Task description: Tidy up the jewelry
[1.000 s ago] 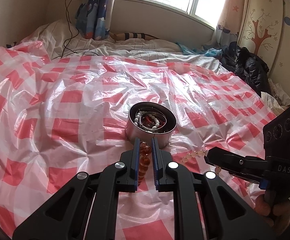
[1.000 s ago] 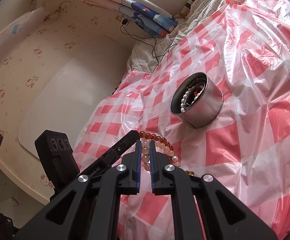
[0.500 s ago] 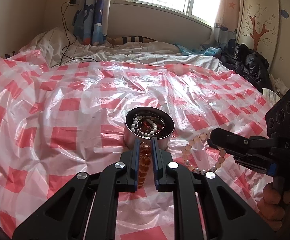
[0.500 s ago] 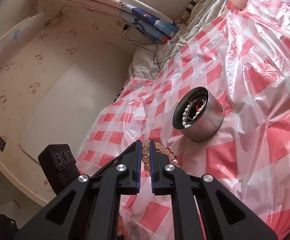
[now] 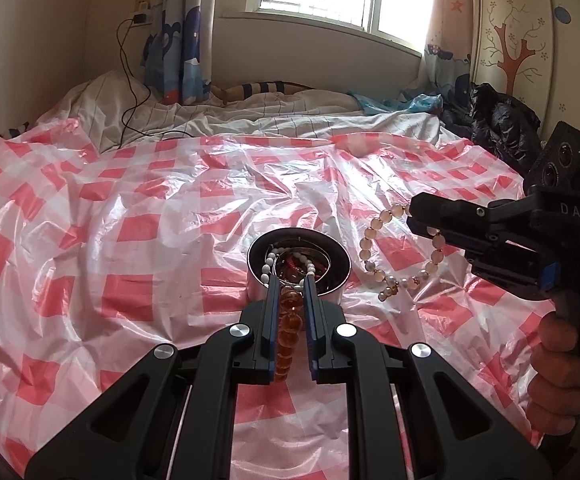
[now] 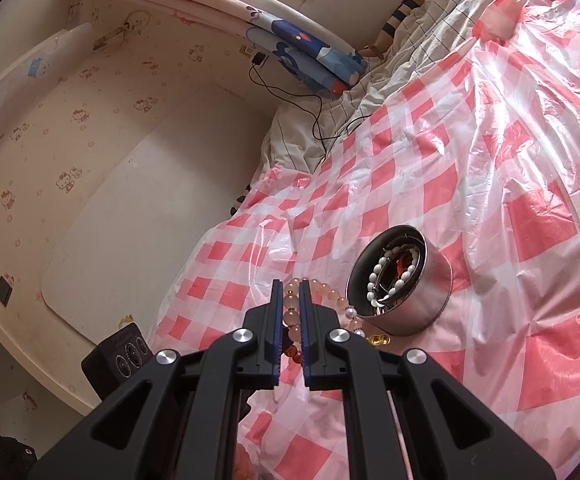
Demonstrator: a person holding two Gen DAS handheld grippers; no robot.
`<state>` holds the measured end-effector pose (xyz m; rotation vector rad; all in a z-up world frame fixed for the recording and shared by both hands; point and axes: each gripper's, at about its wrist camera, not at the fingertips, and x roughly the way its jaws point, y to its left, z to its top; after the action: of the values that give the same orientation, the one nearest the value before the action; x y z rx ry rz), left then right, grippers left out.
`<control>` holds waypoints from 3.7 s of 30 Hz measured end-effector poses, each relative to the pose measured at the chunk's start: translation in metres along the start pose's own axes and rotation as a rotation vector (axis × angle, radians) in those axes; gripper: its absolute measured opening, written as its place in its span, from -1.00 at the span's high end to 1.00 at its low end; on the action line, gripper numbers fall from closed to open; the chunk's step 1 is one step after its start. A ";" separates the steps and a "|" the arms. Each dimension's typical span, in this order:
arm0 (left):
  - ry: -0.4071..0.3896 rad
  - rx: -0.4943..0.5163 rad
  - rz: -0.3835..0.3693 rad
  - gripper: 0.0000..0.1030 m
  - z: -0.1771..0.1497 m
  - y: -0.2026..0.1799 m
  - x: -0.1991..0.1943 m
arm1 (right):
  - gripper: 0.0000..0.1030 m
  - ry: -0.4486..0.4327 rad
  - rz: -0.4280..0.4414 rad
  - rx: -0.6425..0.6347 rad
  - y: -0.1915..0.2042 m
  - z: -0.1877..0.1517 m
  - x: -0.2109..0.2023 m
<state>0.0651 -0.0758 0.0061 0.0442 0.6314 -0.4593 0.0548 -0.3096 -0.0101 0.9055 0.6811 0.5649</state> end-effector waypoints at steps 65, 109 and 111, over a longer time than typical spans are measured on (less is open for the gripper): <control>0.100 -0.373 -0.160 0.19 0.047 0.078 0.063 | 0.79 0.006 0.010 0.063 -0.013 0.036 0.059; 0.128 -0.086 0.218 -0.85 -0.069 0.022 -0.048 | -0.85 -0.143 -0.849 -0.396 0.031 -0.133 -0.010; 0.129 -0.084 0.220 -0.85 -0.069 0.022 -0.047 | -0.85 -0.141 -0.850 -0.397 0.031 -0.133 -0.010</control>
<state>0.0025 -0.0253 -0.0252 0.0636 0.7631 -0.2183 -0.0543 -0.2328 -0.0391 0.2251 0.7192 -0.1292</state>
